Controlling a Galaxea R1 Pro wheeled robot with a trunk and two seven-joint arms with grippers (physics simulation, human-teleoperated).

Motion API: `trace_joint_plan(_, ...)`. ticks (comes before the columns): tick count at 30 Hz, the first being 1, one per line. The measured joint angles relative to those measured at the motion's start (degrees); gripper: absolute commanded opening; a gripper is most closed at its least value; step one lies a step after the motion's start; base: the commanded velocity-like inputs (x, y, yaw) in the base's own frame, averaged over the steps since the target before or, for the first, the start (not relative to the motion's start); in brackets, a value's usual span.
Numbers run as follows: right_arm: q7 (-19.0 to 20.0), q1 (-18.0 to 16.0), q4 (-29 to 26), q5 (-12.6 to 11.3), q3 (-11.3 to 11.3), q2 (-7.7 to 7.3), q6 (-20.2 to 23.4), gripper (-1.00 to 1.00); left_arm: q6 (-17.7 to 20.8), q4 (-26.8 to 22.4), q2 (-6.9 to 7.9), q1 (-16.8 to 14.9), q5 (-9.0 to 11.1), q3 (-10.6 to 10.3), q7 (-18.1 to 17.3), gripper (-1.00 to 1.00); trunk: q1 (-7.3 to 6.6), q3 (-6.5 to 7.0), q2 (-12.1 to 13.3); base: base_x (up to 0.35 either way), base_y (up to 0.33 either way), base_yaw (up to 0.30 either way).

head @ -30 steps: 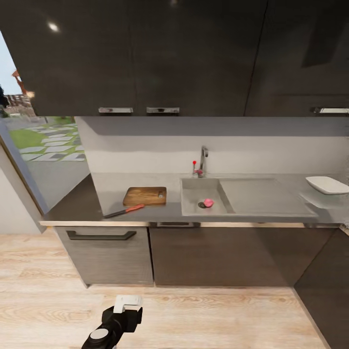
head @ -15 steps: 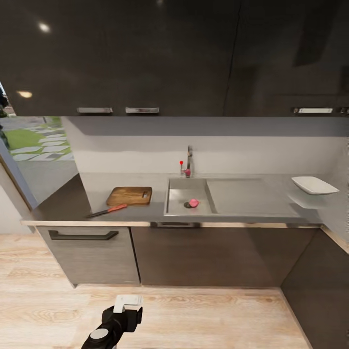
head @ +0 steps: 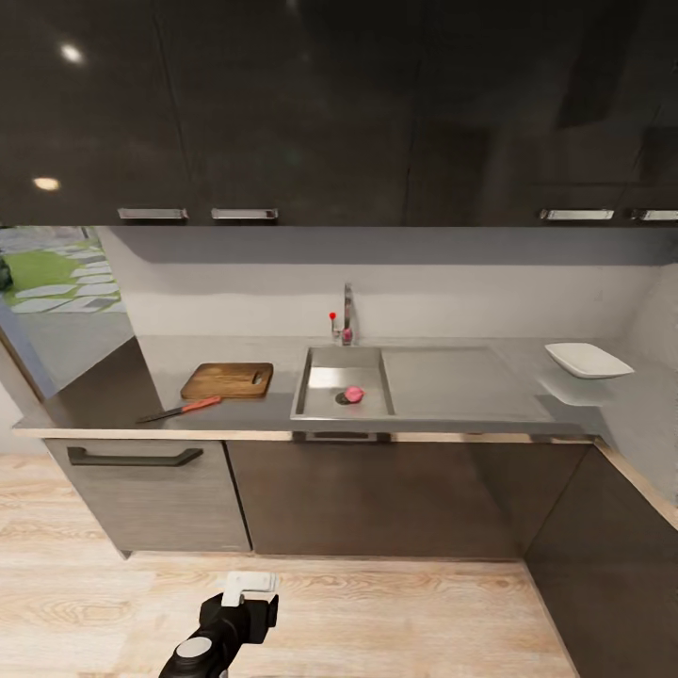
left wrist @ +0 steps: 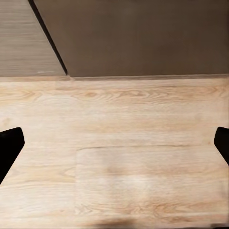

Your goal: In the kitchen, take the Vidalia onion out of the sink, dice it on the chopping board with the paring knife, put the diced onion into the bowl on the countertop, then place both the paring knife and the chopping board into the sink.

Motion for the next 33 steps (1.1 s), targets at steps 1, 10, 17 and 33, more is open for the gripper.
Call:
trace_joint_plan(1,0.0,0.01,-0.02,0.01,0.0,0.0,-0.01,1.0,0.02,-0.05,-0.06,0.0,0.0,0.0,0.0,1.0,0.0,0.0,0.0,0.0,-0.014,0.0)
trace_joint_plan(10,0.0,0.02,-0.04,0.0,0.0,-0.05,0.06,1.0,5.93,-6.18,-2.36,-2.53,-0.08,-0.31,2.27,1.0,0.0,0.02,0.01,0.0,-0.004,0.0)
trace_joint_plan(17,0.0,0.02,-0.04,0.0,0.0,-0.1,0.14,1.0,11.26,-6.68,-2.77,-10.85,0.02,-2.63,3.1,1.0,0.0,0.02,0.02,0.0,0.0,0.0)
trace_joint_plan(33,-0.52,0.02,-0.21,-0.18,-0.02,-0.42,0.2,1.0,23.87,3.11,-3.09,-50.71,9.52,-3.2,2.82,1.0,0.0,0.03,0.02,0.0,0.0,0.0)
